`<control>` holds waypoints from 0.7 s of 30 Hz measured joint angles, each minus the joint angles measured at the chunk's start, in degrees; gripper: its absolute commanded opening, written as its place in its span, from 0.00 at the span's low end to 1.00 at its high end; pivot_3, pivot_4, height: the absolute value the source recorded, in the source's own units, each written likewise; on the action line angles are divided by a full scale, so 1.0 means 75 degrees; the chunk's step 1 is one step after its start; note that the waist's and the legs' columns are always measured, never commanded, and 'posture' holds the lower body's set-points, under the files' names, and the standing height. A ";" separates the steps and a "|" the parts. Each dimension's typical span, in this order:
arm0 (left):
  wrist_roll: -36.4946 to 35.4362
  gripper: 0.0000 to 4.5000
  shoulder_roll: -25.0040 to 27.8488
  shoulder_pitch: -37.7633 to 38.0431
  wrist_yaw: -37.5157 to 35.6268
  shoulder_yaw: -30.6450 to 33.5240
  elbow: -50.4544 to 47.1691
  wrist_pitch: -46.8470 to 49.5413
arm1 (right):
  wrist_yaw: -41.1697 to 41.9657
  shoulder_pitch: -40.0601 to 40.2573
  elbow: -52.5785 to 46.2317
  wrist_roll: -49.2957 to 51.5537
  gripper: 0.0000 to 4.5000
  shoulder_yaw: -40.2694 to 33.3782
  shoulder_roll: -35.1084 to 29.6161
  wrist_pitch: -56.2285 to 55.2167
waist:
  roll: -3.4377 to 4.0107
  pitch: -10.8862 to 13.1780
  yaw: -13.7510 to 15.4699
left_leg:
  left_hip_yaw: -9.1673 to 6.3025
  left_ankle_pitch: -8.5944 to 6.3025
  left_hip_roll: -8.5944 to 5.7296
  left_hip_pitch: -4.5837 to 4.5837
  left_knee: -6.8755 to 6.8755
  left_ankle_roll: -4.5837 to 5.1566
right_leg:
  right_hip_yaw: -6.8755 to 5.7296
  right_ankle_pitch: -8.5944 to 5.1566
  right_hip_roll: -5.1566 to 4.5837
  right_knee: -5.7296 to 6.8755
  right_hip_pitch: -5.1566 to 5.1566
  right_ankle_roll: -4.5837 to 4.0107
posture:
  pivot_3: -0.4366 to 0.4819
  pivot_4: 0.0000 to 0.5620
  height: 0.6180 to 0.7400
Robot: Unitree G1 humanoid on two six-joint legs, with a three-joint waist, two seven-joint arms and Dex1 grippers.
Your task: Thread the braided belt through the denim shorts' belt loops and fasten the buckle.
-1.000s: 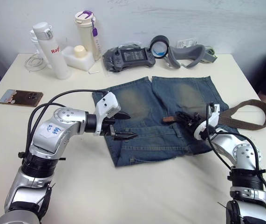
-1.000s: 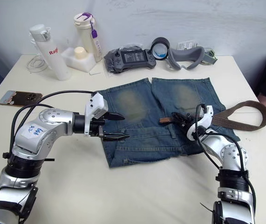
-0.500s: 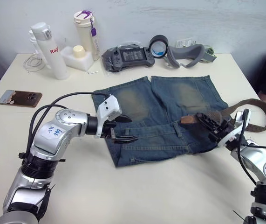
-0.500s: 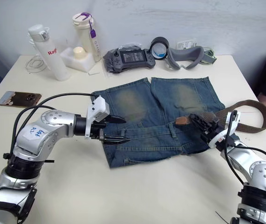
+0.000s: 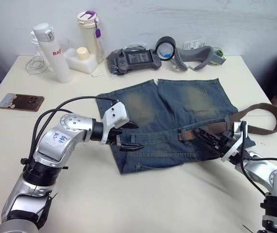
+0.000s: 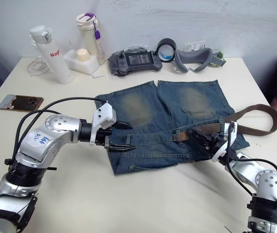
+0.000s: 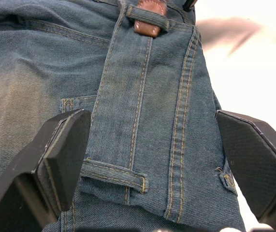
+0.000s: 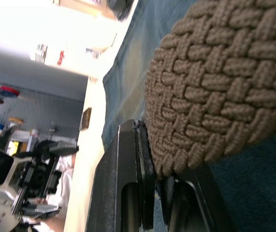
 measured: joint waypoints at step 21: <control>0.0311 1.00 -0.0197 -0.0175 -0.0046 -0.0368 0.0266 -0.0332 | -0.0587 -0.0075 -0.0481 -0.0505 0.76 -0.0016 0.0686 -0.0137 | 0.0000 0.0000 0.0038 | 0.0002 -0.0003 -0.0001 0.0000 -0.0003 0.0001 | 0.0001 0.0000 -0.0003 -0.0002 0.0001 0.0000 | 0.48 0.27 1.00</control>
